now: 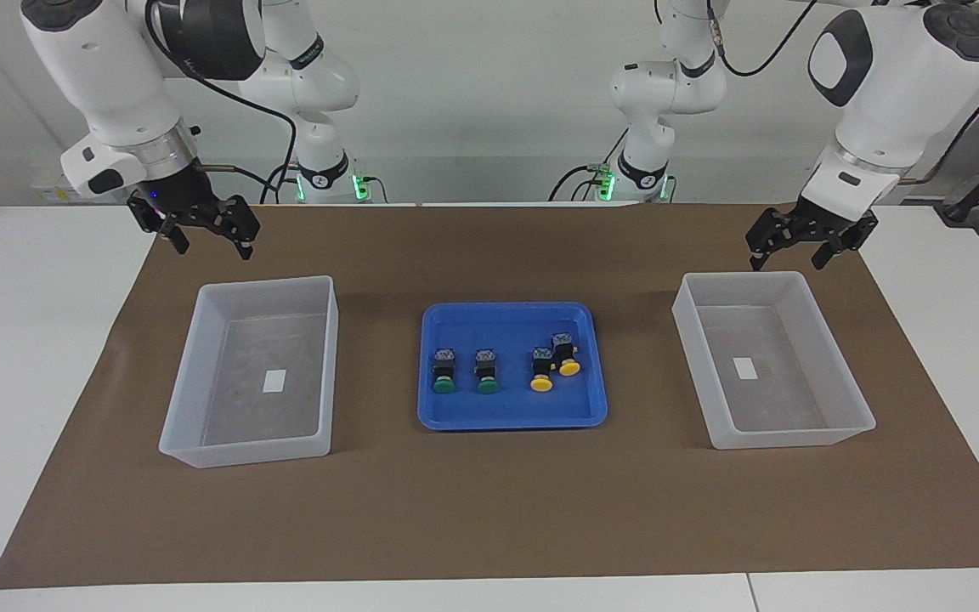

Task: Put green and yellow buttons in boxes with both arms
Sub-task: 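Reach the left gripper to the nearest yellow button on the tray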

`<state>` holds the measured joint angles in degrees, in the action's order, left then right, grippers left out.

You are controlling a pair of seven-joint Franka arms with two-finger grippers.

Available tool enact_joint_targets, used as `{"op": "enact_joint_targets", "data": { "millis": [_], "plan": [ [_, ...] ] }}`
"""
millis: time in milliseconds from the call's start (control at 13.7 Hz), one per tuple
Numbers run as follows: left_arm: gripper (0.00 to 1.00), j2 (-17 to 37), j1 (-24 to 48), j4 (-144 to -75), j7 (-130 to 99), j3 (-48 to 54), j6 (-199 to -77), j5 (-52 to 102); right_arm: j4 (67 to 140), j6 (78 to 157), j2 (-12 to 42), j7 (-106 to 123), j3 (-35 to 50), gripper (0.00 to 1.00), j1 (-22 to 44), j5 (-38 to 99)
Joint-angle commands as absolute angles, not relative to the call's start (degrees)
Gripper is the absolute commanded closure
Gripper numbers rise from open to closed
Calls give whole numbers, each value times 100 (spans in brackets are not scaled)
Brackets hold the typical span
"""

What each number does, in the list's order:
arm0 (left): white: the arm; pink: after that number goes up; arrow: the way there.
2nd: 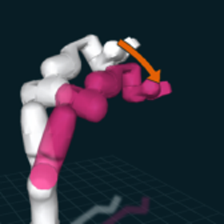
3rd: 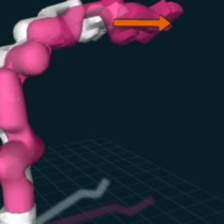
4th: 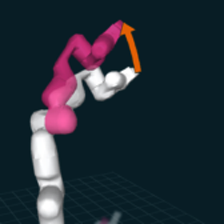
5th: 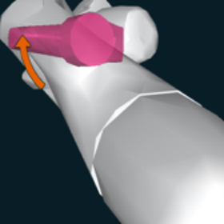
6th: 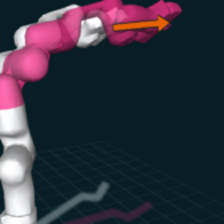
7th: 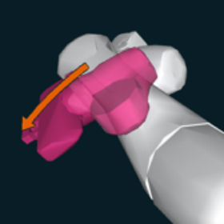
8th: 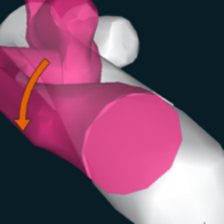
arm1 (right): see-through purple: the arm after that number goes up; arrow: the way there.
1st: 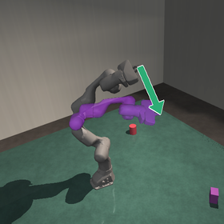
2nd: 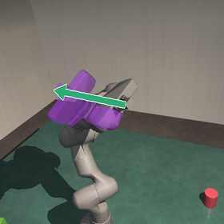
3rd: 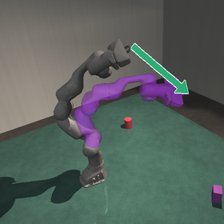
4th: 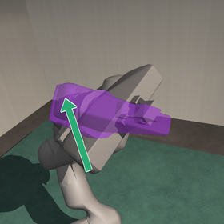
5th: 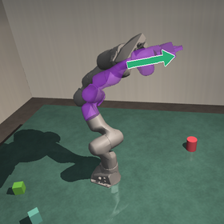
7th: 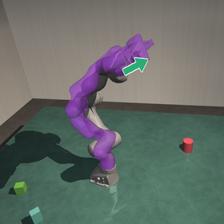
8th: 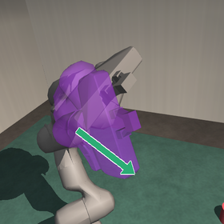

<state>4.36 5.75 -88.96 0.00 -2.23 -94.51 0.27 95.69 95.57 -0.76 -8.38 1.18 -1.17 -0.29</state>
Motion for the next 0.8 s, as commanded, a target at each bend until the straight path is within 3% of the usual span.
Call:
{"op": "enact_joint_targets", "data": {
  "millis": [0,364,728],
  "plan": [
    [0,360,642,-8974,-27,-255,-9553,35,9659,9562,-167,-659,176,0,-211,97],
    [0,352,650,-9026,-53,-237,-9632,44,9659,9562,-167,-659,176,0,-211,97],
    [0,439,1107,-9149,-472,-237,-9922,61,9659,9562,-167,-659,176,0,-211,88]
  ]
}}
